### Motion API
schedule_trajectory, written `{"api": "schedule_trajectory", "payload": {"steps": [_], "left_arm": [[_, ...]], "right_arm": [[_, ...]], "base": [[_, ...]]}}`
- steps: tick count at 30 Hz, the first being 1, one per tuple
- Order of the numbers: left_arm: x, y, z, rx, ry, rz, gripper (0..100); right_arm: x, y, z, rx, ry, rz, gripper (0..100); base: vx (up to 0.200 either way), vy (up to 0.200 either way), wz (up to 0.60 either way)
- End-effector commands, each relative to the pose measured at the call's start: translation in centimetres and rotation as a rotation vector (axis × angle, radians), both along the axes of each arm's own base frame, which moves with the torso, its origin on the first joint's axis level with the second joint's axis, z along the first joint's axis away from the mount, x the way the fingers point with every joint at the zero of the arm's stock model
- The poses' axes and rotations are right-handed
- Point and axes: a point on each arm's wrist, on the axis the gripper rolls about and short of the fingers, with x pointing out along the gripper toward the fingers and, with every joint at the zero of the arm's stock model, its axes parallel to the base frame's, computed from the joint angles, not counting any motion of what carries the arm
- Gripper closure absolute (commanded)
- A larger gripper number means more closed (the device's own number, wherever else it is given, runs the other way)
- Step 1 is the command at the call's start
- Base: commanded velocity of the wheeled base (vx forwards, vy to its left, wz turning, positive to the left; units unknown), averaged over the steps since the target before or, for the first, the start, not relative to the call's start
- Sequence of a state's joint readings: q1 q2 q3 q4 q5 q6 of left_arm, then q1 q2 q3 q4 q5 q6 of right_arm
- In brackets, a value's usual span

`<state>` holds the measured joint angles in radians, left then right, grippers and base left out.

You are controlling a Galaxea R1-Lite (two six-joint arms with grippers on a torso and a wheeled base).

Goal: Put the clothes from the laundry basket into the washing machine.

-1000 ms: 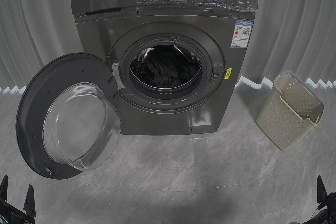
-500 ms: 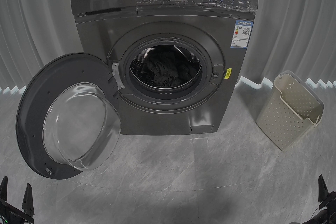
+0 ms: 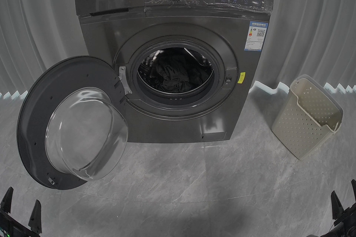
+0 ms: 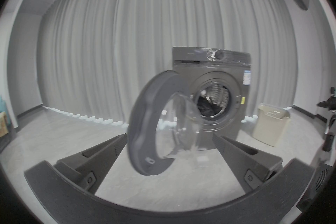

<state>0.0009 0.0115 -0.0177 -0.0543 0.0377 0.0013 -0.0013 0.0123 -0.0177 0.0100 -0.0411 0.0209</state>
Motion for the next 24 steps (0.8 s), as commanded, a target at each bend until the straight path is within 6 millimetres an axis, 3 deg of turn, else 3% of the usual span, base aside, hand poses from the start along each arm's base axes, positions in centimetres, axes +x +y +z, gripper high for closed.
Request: {"api": "schedule_trajectory", "payload": {"steps": [1, 3, 13, 17, 24], "left_arm": [[0.04, 0.02, -0.59, -0.003, 0.016, 0.007, 0], [0.08, -0.17, -1.08, -0.012, 0.068, -0.076, 0], [0.08, -0.07, -1.08, -0.002, 0.063, -0.032, 0], [0.08, -0.07, -1.08, -0.003, 0.063, -0.032, 0], [0.08, -0.07, -1.08, -0.004, 0.063, -0.031, 0]], "right_arm": [[0.02, 0.03, -0.41, -0.01, 0.0, 0.015, 0], [0.02, 0.03, -0.41, -0.01, 0.0, 0.015, 0], [0.02, 0.03, -0.41, -0.01, 0.0, 0.015, 0], [0.02, 0.03, -0.41, -0.01, 0.0, 0.015, 0], [0.02, 0.03, -0.41, -0.01, 0.0, 0.015, 0]], "base": [[0.0, 0.0, 0.0], [0.0, 0.0, 0.0], [0.0, 0.0, 0.0], [-0.2, 0.0, 0.0], [0.0, 0.057, 0.0]]}}
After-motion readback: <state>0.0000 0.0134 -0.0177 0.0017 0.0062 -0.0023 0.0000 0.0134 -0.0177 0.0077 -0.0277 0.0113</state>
